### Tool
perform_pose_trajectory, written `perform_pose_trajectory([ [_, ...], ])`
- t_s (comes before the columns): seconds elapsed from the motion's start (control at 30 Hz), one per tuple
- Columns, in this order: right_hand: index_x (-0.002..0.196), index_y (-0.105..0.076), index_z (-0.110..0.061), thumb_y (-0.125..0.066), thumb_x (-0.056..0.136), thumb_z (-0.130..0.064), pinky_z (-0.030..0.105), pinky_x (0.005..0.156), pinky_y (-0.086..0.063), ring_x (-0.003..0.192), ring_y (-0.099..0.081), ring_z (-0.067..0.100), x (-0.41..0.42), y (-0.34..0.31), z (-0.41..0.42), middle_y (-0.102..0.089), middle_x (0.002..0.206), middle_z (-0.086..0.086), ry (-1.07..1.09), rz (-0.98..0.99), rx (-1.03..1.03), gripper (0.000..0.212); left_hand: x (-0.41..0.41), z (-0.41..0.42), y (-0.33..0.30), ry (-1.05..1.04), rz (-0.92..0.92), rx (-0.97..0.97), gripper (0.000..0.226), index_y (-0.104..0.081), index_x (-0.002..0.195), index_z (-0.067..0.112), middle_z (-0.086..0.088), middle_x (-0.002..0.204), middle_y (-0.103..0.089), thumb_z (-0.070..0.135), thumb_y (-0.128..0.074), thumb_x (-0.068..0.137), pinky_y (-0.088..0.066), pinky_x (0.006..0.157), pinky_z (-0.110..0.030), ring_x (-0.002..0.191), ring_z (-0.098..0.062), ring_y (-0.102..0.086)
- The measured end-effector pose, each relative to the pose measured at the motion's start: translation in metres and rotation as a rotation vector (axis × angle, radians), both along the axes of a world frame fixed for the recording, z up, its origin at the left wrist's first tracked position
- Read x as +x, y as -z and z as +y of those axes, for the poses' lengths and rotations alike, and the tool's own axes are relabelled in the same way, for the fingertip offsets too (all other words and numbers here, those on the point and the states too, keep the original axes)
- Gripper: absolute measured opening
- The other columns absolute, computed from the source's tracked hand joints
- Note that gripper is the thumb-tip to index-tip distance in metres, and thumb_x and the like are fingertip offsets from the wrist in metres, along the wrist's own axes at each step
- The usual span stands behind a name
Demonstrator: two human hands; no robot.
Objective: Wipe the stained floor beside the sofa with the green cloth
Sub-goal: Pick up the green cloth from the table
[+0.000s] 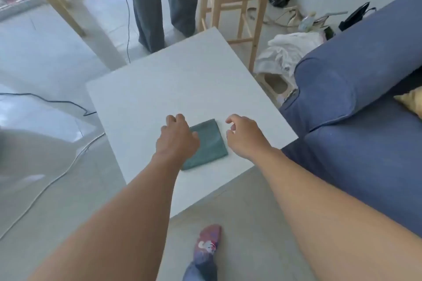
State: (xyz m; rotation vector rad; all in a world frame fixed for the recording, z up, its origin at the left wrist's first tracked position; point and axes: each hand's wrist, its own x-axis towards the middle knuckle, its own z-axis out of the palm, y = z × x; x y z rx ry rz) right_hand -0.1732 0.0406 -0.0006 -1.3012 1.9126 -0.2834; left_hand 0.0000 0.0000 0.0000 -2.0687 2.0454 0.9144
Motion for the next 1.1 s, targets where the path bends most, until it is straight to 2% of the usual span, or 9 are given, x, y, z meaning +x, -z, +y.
perform_pose_trajectory([
  [0.2,0.152,-0.031,-0.026,-0.043,0.103,-0.017,0.046,0.091,-0.051,0.113,-0.046,0.027,0.025,0.111,-0.042,-0.027,0.138,0.006,-0.075,0.002,0.022,0.052,0.031,-0.016,0.114,-0.075,-0.095,-0.017,0.042,-0.046,0.13,0.009,-0.013,0.134,-0.038,0.031,-0.055,0.095,-0.038,0.075,-0.041,0.119,-0.033,-0.039],
  [0.33,0.117,-0.053,-0.018,-0.053,0.096,-0.01,0.042,0.074,-0.052,0.11,-0.036,0.025,0.031,0.139,-0.044,-0.033,0.123,0.004,-0.09,0.127,-0.091,0.022,0.039,-0.021,0.136,-0.072,0.024,-0.149,0.023,-0.055,0.114,0.015,-0.007,0.119,-0.041,0.026,-0.057,0.094,-0.037,0.078,-0.037,0.115,-0.028,-0.036],
  [0.43,0.1,-0.051,-0.014,-0.053,0.094,-0.005,0.04,0.074,-0.048,0.105,-0.04,0.025,0.026,0.143,-0.027,-0.044,0.116,0.004,0.005,0.073,-0.221,0.011,0.033,-0.017,0.134,-0.062,0.231,-0.157,0.012,-0.047,0.106,0.017,-0.004,0.101,-0.052,0.024,-0.052,0.097,-0.039,0.07,-0.034,0.094,-0.026,-0.049],
  [0.6,0.095,-0.044,-0.025,-0.05,0.098,-0.015,0.029,0.047,-0.039,0.055,-0.049,0.012,-0.014,0.134,0.012,-0.056,0.073,0.001,0.289,-0.264,-0.269,0.011,-0.008,-0.012,0.117,-0.072,0.433,-0.113,0.011,-0.039,0.105,0.025,-0.001,0.075,-0.055,0.03,-0.047,0.099,-0.039,0.04,-0.023,0.053,-0.01,-0.053],
  [0.73,0.097,-0.047,-0.029,-0.052,0.098,-0.018,0.017,0.048,-0.04,0.062,-0.054,0.003,-0.056,0.132,0.057,-0.058,0.076,-0.007,0.492,-0.28,-0.358,0.013,-0.066,0.0,0.107,0.082,0.491,-0.108,0.011,-0.037,0.105,0.028,-0.003,0.075,-0.051,0.029,-0.046,0.098,-0.044,0.047,-0.035,0.059,-0.019,-0.05],
  [0.87,0.102,-0.054,-0.028,-0.055,0.096,-0.013,0.022,0.059,-0.045,0.072,-0.057,0.005,-0.096,0.137,0.122,-0.061,0.085,-0.012,0.72,-0.259,-0.441,0.016,-0.13,0.041,0.108,0.286,0.563,-0.085,0.015,-0.035,0.106,0.033,-0.002,0.075,-0.051,0.026,-0.046,0.098,-0.043,0.05,-0.034,0.063,-0.016,-0.05],
  [0.93,0.1,-0.055,-0.03,-0.054,0.095,-0.014,0.026,0.055,-0.043,0.066,-0.055,0.006,-0.115,0.146,0.167,-0.06,0.08,-0.011,0.798,-0.213,-0.44,0.017,-0.162,0.075,0.118,0.404,0.594,-0.04,0.023,-0.036,0.11,0.033,0.0,0.078,-0.053,0.024,-0.051,0.096,-0.043,0.051,-0.033,0.068,-0.012,-0.054],
  [1.03,0.097,-0.053,-0.033,-0.052,0.096,-0.013,0.017,0.046,-0.038,0.055,-0.054,0.004,-0.138,0.171,0.238,-0.059,0.075,-0.008,0.92,-0.157,-0.397,0.019,-0.2,0.129,0.148,0.62,0.588,0.088,0.037,-0.038,0.114,0.025,0.004,0.079,-0.051,0.014,-0.063,0.09,-0.038,0.05,-0.024,0.066,0.001,-0.054],
  [1.1,0.096,-0.053,-0.033,-0.052,0.098,-0.012,0.015,0.047,-0.039,0.058,-0.055,0.0,-0.151,0.198,0.294,-0.059,0.078,-0.008,1.01,-0.11,-0.358,0.021,-0.227,0.173,0.183,0.747,0.539,0.194,0.043,-0.036,0.115,0.023,0.002,0.083,-0.05,0.008,-0.065,0.087,-0.037,0.053,-0.028,0.069,-0.002,-0.053],
])
